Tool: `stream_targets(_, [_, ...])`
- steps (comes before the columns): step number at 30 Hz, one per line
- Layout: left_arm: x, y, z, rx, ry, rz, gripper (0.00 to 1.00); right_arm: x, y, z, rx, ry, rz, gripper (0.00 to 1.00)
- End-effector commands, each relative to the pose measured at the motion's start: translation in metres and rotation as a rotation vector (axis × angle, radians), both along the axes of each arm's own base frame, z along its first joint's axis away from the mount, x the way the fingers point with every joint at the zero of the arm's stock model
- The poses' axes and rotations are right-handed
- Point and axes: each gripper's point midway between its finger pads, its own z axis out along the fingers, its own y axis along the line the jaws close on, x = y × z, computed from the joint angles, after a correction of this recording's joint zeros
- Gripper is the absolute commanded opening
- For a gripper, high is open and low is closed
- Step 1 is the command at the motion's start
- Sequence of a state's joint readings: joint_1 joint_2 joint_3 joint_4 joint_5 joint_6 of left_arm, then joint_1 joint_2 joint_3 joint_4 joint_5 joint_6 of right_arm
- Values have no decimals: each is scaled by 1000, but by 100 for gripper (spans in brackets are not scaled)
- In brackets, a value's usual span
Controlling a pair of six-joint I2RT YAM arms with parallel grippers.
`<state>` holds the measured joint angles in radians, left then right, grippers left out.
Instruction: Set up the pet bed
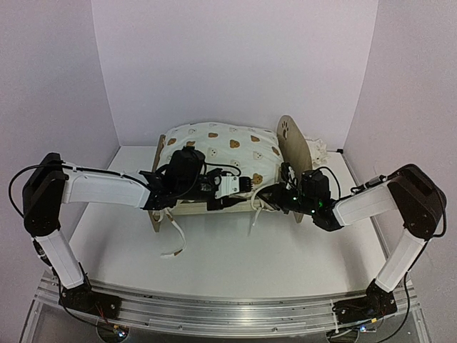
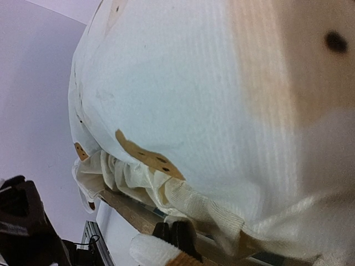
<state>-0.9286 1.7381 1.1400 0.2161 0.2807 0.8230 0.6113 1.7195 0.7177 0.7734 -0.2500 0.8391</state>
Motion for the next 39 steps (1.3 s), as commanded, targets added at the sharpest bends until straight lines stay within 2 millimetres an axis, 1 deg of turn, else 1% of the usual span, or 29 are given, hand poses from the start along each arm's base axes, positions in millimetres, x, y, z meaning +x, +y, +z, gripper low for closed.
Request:
stream_targets(1, [29, 3, 27, -75, -74, 6, 36, 1, 1, -5, -6, 2, 7, 0])
stream_targets(3, [47, 0, 17, -64, -77, 43, 32, 1, 1, -4, -4, 0, 9, 0])
stream_targets(4, [51, -4, 11, -53, -82, 44, 30, 1, 2, -3, -3, -1, 12, 0])
stream_targets(6, [56, -11, -1, -35, -88, 29, 28, 0, 2, -3, -1, 0, 18, 0])
stream_targets(10, [61, -22, -13, -19, -86, 7, 28, 0, 4, 0, 7, -3, 26, 0])
stream_targets(16, [49, -28, -18, -6, -87, -69, 32, -2, 7, 6, 18, -12, 49, 0])
stream_targets(22, [51, -43, -28, 16, -80, -88, 31, -7, 6, 19, 27, -45, 64, 0])
stream_targets(26, [44, -49, -35, 30, -70, -119, 29, -8, 6, 25, 30, -65, 72, 0])
stream_targets(30, [37, -50, -42, 52, -32, -142, 29, -8, 7, 30, 34, -77, 78, 0])
stream_targets(32, [36, -50, -47, 64, -22, -145, 29, -9, 8, 34, 41, -86, 84, 0])
stream_targets(35, [36, -52, -46, 56, -5, -148, 28, -11, 9, 41, 51, -99, 98, 0])
stream_targets(39, [43, -59, -47, 58, 34, -116, 27, -15, 9, 47, 56, -117, 111, 0])
